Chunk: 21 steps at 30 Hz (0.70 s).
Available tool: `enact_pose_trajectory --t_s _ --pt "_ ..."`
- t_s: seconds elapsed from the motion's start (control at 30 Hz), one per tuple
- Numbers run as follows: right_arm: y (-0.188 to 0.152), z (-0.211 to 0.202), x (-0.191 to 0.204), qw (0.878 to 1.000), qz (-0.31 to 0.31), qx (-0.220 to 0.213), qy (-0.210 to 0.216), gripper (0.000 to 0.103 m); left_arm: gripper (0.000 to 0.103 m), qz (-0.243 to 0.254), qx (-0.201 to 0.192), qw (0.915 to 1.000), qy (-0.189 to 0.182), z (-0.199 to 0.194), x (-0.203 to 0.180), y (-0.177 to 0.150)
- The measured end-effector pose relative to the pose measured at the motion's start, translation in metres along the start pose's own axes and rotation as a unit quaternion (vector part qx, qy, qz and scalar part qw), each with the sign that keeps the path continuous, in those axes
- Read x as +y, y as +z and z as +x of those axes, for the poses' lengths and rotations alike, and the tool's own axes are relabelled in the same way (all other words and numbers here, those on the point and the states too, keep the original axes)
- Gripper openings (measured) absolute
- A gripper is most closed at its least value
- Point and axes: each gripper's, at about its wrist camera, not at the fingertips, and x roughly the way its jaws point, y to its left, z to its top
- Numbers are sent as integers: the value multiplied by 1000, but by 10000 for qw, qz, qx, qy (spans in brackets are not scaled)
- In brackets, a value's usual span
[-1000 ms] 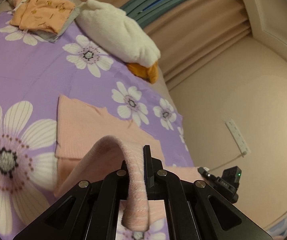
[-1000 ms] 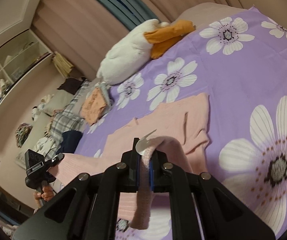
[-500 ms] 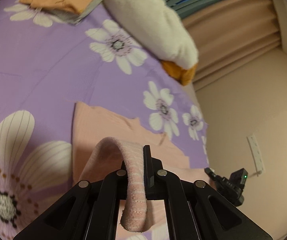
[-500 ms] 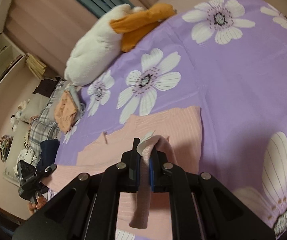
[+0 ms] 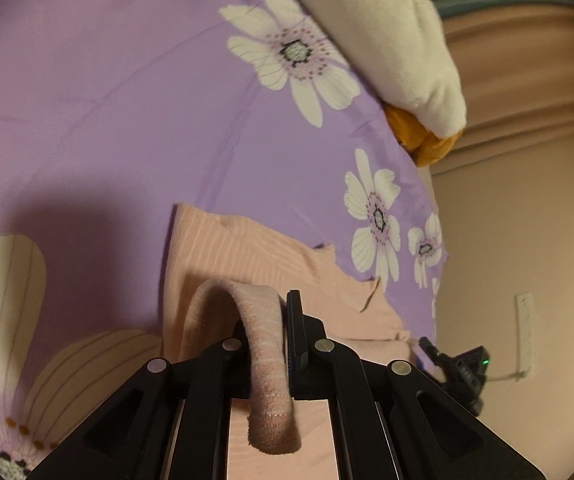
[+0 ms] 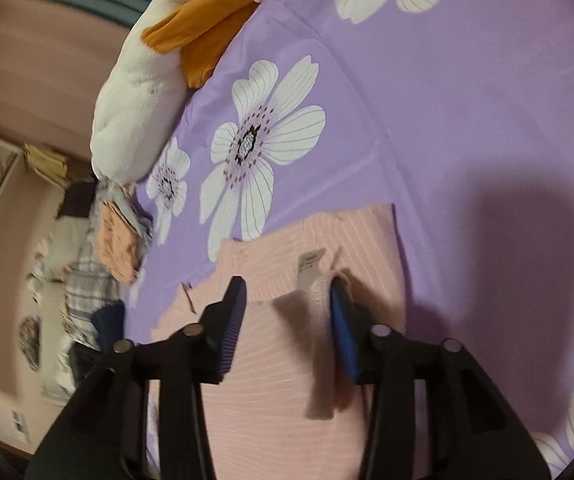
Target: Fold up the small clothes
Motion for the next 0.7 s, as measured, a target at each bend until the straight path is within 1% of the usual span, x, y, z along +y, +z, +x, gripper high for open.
enact_pose_trajectory --t_s 0.07,0.17,0.23,0.3,0.37,0.4,0.47,0.5,0.53,0.57,0.63,0.7 --pt "7 2 -2 9999 137 -60 37 45 0 -327 138 9993 -64 5 8 8" --pt "19 4 -7 9992 335 -195 65 48 0 -600 234 9979 -56 9 15 17" --pt "25 7 -9 9988 431 -222 89 48 0 -695 342 9970 -71 13 17 22" --pt "30 9 -13 9985 486 -250 -20 48 0 -809 475 9956 -23 18 19 27" --pt "31 8 -12 9985 460 -281 -83 48 0 -933 591 9939 34 22 20 30" --pt "30 4 -9 9988 379 -316 -67 48 2 -957 615 9935 103 22 20 29" --pt "25 -5 0 9992 118 -374 33 48 15 -835 665 9941 186 21 17 25" --pt "21 -12 5 9992 -75 -387 94 49 18 -760 647 9948 187 18 16 23" --pt "17 -17 9 9992 -174 -343 130 50 30 -708 611 9954 186 14 15 22" --pt "10 -23 12 9992 -275 -228 172 50 49 -672 547 9961 162 9 15 20" --pt "2 -29 14 9990 -377 -152 202 50 65 -679 432 9968 -2 0 15 19" --pt "-7 -35 13 9986 -464 -57 248 50 65 -608 329 9976 -69 -10 13 17"
